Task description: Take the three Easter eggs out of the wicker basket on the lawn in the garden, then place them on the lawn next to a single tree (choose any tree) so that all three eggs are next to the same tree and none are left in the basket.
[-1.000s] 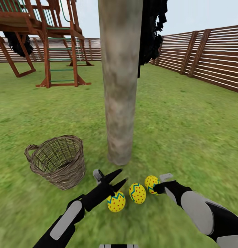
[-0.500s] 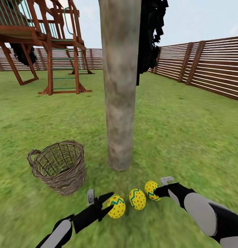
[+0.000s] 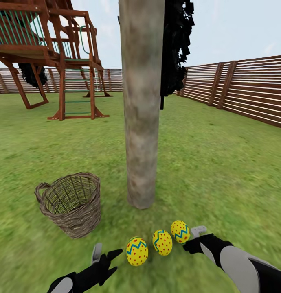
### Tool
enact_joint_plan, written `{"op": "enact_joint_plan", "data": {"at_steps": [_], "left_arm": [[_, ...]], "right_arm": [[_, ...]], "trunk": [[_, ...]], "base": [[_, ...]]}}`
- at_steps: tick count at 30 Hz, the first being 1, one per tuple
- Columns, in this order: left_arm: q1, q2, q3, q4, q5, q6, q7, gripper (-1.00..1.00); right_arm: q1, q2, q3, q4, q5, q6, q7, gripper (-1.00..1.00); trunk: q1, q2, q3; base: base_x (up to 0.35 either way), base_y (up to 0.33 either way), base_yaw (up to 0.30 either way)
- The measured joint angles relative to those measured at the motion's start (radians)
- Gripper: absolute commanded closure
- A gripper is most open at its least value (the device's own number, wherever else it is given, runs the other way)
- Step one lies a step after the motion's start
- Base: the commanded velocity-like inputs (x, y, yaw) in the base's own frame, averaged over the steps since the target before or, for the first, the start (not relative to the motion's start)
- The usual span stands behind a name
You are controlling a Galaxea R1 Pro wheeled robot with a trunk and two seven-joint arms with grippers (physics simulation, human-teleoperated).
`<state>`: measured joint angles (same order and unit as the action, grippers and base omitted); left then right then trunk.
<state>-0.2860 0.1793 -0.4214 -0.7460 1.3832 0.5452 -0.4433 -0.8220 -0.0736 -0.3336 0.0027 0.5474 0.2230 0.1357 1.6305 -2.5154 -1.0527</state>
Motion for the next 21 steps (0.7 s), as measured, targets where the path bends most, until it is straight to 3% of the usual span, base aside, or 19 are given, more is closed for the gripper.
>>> {"op": "enact_joint_plan", "data": {"at_steps": [7,9,13,21], "left_arm": [[0.0,0.002,-0.001,0.012,-0.029,-0.023,0.013,-1.0],[0.0,0.001,-0.001,0.012,-0.058,-0.024,0.028,-1.0],[0.0,-0.009,-0.001,0.013,-0.15,-0.042,0.058,-1.0],[0.0,-0.008,-0.003,0.032,-0.172,-0.086,0.11,-1.0]], "right_arm": [[0.027,0.002,0.0,0.0,-0.001,0.0,-0.003,-1.0],[0.032,0.003,0.0,0.0,-0.002,0.0,-0.004,-1.0],[0.039,0.003,0.0,0.0,-0.001,-0.002,-0.004,-1.0],[0.056,0.003,0.0,-0.001,0.006,-0.003,-0.004,-1.0]], "trunk": [[-0.003,0.002,0.027],[-0.004,0.002,0.035],[-0.006,0.003,0.05],[-0.009,0.005,0.081]], "base": [[0.0,0.0,0.0],[0.0,0.0,0.0],[0.0,0.0,0.0],[0.0,0.0,0.0]]}}
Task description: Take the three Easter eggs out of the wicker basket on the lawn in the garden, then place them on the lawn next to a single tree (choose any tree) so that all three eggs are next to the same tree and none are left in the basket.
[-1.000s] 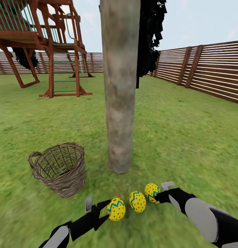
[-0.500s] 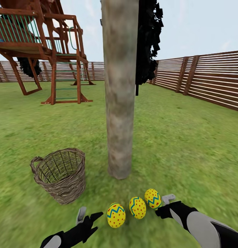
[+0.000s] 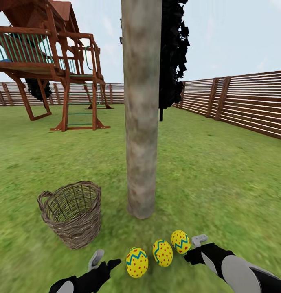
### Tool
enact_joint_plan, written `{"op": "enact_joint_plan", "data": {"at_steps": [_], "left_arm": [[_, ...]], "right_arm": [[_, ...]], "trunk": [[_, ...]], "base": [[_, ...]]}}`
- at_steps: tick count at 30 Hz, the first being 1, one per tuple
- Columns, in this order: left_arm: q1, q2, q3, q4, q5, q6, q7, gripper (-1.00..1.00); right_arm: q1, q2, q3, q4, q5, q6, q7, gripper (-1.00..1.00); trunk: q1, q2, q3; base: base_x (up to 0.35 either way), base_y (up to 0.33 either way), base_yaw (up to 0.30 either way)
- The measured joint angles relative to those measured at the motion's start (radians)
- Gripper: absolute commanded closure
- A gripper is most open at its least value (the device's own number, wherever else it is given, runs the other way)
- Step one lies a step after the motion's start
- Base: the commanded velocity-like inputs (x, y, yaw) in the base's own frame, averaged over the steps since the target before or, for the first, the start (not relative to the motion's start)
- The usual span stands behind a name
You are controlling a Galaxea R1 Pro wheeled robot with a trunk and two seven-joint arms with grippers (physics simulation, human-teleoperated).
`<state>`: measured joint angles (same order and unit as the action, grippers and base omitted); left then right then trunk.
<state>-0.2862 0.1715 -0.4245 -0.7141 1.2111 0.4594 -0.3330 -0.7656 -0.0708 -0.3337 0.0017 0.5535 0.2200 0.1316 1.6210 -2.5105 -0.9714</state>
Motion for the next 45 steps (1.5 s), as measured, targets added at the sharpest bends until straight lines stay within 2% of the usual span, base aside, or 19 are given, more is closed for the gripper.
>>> {"op": "enact_joint_plan", "data": {"at_steps": [11,24,31,45], "left_arm": [[0.0,0.005,0.003,0.118,0.002,-0.002,0.005,-1.0],[0.0,0.005,0.002,0.124,0.001,-0.007,0.007,-1.0],[0.0,0.004,0.003,0.169,-0.002,-0.008,0.007,-1.0],[-0.001,0.003,0.003,0.173,-0.003,-0.008,0.007,-1.0]], "right_arm": [[0.002,0.003,-0.001,-0.003,-0.012,0.0,-0.003,-1.0],[0.003,0.002,-0.004,-0.006,-0.015,0.0,-0.022,-1.0],[0.003,0.001,-0.005,-0.009,-0.015,0.0,-0.022,-1.0],[0.003,0.003,-0.005,-0.007,-0.015,0.0,-0.022,-1.0]], "trunk": [[-0.005,0.003,0.041],[-0.011,0.006,0.071],[-0.014,0.007,0.087],[-0.02,0.011,0.119]], "base": [[0.0,0.0,0.014],[0.0,0.0,0.008],[0.0,0.0,0.0],[0.0,0.0,0.0]]}}
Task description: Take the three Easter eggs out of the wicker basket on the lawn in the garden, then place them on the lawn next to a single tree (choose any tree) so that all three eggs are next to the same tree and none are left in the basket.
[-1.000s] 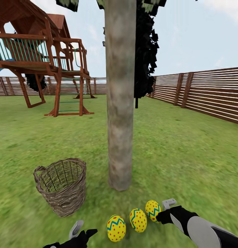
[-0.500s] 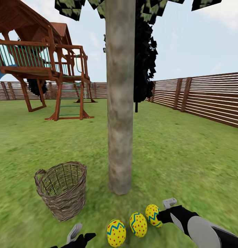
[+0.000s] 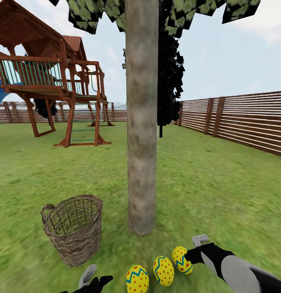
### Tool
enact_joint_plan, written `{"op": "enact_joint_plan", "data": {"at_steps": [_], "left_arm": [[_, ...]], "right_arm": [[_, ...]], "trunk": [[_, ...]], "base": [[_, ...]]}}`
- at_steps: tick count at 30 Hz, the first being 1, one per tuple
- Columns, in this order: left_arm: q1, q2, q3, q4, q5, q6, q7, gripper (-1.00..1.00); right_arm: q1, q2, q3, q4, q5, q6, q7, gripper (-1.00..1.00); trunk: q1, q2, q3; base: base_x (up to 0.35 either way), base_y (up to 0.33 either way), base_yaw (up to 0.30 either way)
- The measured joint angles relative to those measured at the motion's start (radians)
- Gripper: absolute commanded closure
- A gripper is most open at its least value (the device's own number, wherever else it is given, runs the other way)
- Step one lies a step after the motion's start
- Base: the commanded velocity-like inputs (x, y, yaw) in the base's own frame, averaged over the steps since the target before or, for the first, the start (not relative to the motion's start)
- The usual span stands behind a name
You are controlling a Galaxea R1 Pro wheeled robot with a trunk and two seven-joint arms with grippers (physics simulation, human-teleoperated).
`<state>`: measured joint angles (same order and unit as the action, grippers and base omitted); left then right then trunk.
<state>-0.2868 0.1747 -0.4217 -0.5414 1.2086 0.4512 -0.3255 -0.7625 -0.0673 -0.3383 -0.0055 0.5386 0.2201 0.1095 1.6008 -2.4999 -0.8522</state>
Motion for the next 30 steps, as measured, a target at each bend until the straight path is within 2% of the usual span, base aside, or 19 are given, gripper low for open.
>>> {"op": "enact_joint_plan", "data": {"at_steps": [19,24,30], "left_arm": [[0.0,0.001,0.0,0.003,0.002,-0.002,0.002,-1.0],[0.0,-0.001,0.0,0.007,0.002,-0.002,0.003,-1.0],[0.0,-0.006,0.0,0.073,-0.002,-0.068,0.002,-1.0]], "right_arm": [[0.012,0.001,0.001,0.004,0.001,-0.015,0.0,-1.0],[0.018,0.002,0.001,0.005,0.001,-0.049,0.001,-1.0],[0.039,0.002,0.002,0.007,0.0,-0.098,0.001,-1.0]], "trunk": [[-0.068,0.124,0.031],[-0.087,0.159,0.039],[-0.11,0.201,0.048]], "base": [[0.0,0.0,0.0],[0.0,0.0,0.0],[0.0,0.0,0.0]]}}
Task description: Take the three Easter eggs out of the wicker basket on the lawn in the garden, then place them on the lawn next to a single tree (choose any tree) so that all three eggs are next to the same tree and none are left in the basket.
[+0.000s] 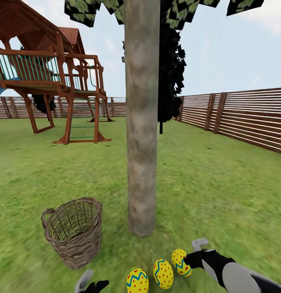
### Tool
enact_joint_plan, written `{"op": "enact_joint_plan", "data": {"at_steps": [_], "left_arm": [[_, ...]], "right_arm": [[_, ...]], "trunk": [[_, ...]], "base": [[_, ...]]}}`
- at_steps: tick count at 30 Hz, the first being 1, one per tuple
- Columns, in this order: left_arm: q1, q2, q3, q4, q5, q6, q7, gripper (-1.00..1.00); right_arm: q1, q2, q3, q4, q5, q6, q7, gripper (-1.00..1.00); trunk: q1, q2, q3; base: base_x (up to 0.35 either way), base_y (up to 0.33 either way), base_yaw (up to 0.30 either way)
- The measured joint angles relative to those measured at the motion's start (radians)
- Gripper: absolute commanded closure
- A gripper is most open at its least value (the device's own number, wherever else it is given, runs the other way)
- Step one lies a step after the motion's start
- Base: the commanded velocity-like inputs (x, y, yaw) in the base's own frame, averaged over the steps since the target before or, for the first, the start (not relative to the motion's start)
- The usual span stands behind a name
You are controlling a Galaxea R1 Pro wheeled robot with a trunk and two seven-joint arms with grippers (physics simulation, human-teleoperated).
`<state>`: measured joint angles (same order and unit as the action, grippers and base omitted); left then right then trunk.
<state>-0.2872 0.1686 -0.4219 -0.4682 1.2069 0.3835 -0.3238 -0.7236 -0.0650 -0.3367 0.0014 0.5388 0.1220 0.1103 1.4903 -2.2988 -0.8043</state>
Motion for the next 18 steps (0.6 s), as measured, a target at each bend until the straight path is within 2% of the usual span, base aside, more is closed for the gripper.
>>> {"op": "enact_joint_plan", "data": {"at_steps": [5,10,12,15,17,18], "left_arm": [[0.0,0.0,0.001,0.01,0.001,-0.011,0.0,-1.0],[0.0,0.0,0.003,0.012,0.001,-0.011,0.001,-1.0],[0.0,-0.001,0.002,0.012,0.001,-0.013,0.002,-1.0],[0.0,-0.001,0.001,0.013,0.0,-0.013,0.007,-1.0],[0.0,0.0,0.001,0.013,-0.01,-0.013,0.015,-1.0],[0.0,0.0,0.001,0.013,-0.03,-0.013,0.025,-1.0]], "right_arm": [[0.007,-0.001,0.0,0.0,0.0,-0.007,0.0,-1.0],[0.015,-0.005,-0.001,0.001,-0.001,-0.051,0.001,-1.0],[0.045,-0.005,0.0,0.0,0.008,-0.066,0.0,-1.0],[0.059,-0.005,0.0,0.0,0.005,-0.071,0.0,-1.0],[0.065,-0.005,0.0,0.001,0.002,-0.077,0.001,-1.0],[0.07,-0.005,-0.001,0.0,0.0,-0.08,0.001,-1.0]], "trunk": [[-0.019,0.035,0.008],[-0.038,0.07,0.02],[-0.046,0.084,0.026],[-0.058,0.105,0.035],[-0.065,0.119,0.041],[-0.069,0.126,0.044]], "base": [[0.0,0.0,0.0],[0.0,0.0,0.0],[0.0,0.0,0.0],[0.0,0.0,0.0],[0.0,0.0,0.0],[0.0,0.0,0.0]]}}
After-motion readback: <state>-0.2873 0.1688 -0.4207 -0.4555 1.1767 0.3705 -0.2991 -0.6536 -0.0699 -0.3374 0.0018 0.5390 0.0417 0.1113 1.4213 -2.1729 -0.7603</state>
